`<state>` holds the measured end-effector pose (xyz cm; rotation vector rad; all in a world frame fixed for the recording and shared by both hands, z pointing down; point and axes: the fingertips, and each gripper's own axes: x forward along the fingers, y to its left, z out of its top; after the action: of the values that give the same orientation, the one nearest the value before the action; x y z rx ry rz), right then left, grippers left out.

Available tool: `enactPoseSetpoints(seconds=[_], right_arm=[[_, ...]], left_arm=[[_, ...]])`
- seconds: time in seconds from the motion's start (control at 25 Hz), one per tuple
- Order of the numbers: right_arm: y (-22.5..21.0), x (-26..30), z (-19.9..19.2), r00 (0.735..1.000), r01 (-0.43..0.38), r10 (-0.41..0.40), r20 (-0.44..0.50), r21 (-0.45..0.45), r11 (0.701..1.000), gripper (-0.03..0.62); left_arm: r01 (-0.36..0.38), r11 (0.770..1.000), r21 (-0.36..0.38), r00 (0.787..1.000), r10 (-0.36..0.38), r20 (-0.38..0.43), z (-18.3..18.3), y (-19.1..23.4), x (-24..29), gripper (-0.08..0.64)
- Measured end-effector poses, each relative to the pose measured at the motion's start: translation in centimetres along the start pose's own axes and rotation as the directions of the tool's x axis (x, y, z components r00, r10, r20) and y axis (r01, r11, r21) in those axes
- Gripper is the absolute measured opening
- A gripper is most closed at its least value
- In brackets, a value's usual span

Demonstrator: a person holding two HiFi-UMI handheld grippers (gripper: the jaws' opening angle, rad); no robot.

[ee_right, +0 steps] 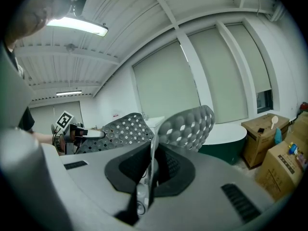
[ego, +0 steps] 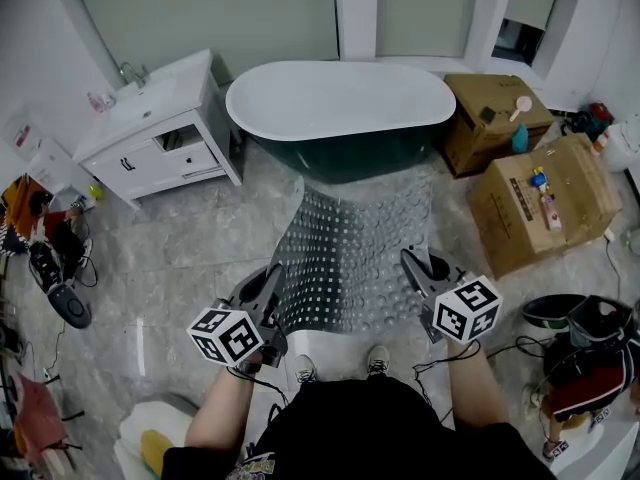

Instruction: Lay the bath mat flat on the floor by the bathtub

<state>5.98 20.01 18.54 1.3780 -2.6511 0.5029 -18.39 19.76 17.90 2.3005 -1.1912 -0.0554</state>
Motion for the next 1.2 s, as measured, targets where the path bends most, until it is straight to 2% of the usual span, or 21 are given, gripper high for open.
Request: enactPoseSetpoints(seconds=[0.84,1.2], right_arm=[[-8.8,-4.4,-1.8,0.994,-0.093,0.093,-0.054,0.008,0.996,0.031],[-10.3,-3.3,-1.5,0.994,-0.091,0.093,-0.061,0.023,0.996,0.031]], left_arm=[[-0.089,0.995,-0.041,0.995,0.091,0.028,-4.8,-6.8,5.0,0.029],[-0.088,0.995,-0.042,0.996,0.089,0.026,-4.2,-6.3,6.8,0.031]])
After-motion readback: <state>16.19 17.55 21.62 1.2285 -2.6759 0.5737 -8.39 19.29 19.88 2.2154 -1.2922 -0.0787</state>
